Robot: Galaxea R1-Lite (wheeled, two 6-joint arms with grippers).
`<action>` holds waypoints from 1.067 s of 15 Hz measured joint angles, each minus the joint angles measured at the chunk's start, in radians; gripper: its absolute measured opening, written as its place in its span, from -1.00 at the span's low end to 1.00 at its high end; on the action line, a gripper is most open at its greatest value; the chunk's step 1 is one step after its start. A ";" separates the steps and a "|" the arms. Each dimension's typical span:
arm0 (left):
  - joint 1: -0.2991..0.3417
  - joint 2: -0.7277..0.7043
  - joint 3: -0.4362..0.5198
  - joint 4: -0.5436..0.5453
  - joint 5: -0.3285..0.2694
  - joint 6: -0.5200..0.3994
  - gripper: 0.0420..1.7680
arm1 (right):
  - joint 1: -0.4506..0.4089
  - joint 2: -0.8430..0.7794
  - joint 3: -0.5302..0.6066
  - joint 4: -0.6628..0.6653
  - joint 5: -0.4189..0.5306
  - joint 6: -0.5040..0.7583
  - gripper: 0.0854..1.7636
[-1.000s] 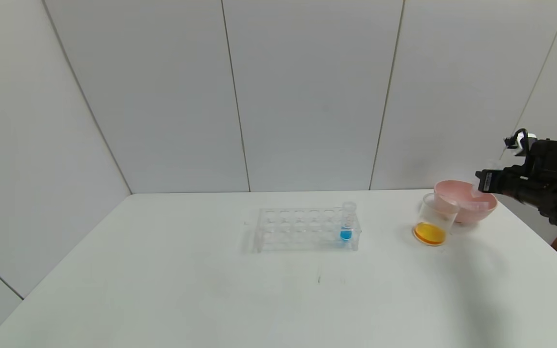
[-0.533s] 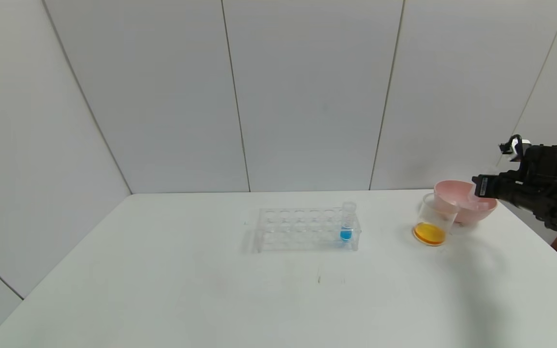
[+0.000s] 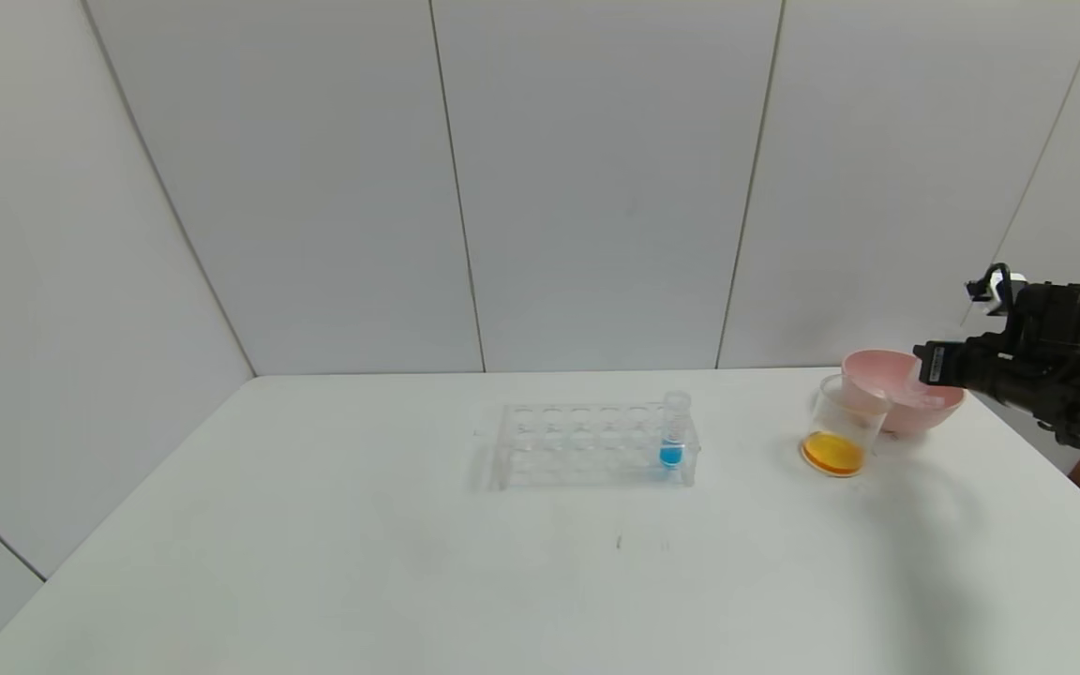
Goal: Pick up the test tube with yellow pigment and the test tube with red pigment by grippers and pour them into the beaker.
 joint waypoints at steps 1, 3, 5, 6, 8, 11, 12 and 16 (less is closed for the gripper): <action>0.000 0.000 0.000 0.000 0.000 0.000 0.94 | 0.000 0.000 0.000 0.001 0.000 0.001 -0.50; 0.000 0.000 0.000 0.000 0.000 0.000 0.94 | 0.000 -0.001 -0.001 -0.003 -0.001 0.001 -0.50; 0.000 0.000 0.000 0.000 0.000 0.000 0.94 | 0.000 -0.001 0.000 -0.006 -0.001 0.000 -0.50; 0.000 0.000 0.000 0.000 0.000 0.000 0.94 | 0.000 -0.002 0.004 -0.004 0.001 -0.001 -0.50; 0.000 0.000 0.000 0.000 0.000 0.000 0.94 | 0.000 -0.004 0.012 -0.001 0.003 -0.001 -0.39; 0.000 0.000 0.000 0.000 0.000 0.000 0.94 | 0.000 -0.005 0.015 -0.006 0.003 0.000 0.04; 0.000 0.000 0.000 0.000 0.000 0.000 0.94 | 0.000 -0.005 0.014 -0.009 0.003 0.000 0.15; 0.000 0.000 0.000 0.000 0.000 0.000 0.94 | 0.000 -0.005 0.013 -0.012 0.003 0.001 0.47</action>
